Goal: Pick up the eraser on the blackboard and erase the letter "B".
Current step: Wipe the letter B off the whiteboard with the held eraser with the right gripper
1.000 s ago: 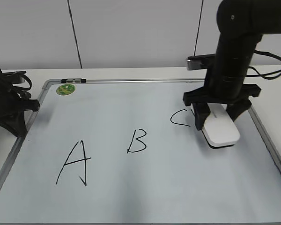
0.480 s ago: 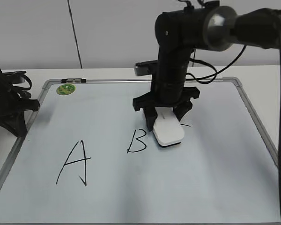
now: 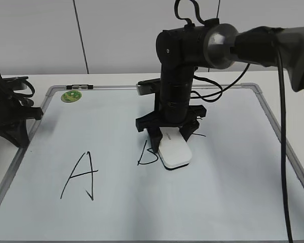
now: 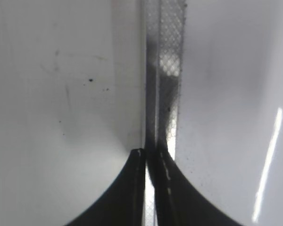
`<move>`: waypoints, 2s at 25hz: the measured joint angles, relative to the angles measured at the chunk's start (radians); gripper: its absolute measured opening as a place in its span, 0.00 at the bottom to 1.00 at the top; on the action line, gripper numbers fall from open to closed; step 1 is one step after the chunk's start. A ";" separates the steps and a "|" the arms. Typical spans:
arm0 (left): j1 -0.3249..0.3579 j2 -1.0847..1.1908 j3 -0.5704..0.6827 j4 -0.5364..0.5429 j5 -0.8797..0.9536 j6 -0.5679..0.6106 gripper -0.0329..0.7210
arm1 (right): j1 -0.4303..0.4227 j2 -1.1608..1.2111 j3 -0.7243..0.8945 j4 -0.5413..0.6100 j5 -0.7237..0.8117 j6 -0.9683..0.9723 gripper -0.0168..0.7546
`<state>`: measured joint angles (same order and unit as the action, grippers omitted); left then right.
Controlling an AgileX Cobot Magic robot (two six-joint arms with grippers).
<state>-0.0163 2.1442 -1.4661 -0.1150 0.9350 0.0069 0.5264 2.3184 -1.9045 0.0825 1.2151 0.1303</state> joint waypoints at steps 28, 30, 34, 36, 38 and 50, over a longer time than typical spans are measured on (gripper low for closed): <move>0.000 0.000 0.000 -0.005 -0.008 0.000 0.07 | 0.074 0.038 -0.049 -0.007 0.030 -0.001 0.70; 0.000 0.000 0.000 -0.009 -0.008 0.000 0.07 | 0.089 0.038 -0.049 0.002 0.028 -0.001 0.70; 0.000 0.000 0.000 -0.012 -0.008 0.002 0.07 | 0.116 0.039 -0.049 0.011 0.026 -0.001 0.70; 0.000 0.000 0.000 -0.012 -0.008 0.002 0.07 | 0.130 0.039 -0.049 0.013 0.024 -0.001 0.70; 0.000 0.000 0.000 -0.012 -0.008 0.002 0.07 | 0.141 0.039 -0.049 0.013 0.024 -0.001 0.70; 0.000 0.000 0.000 -0.012 -0.010 0.002 0.07 | 0.160 0.039 -0.049 -0.061 0.018 0.092 0.70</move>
<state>-0.0163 2.1442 -1.4661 -0.1266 0.9247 0.0092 0.6868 2.3578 -1.9533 0.0213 1.2334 0.2222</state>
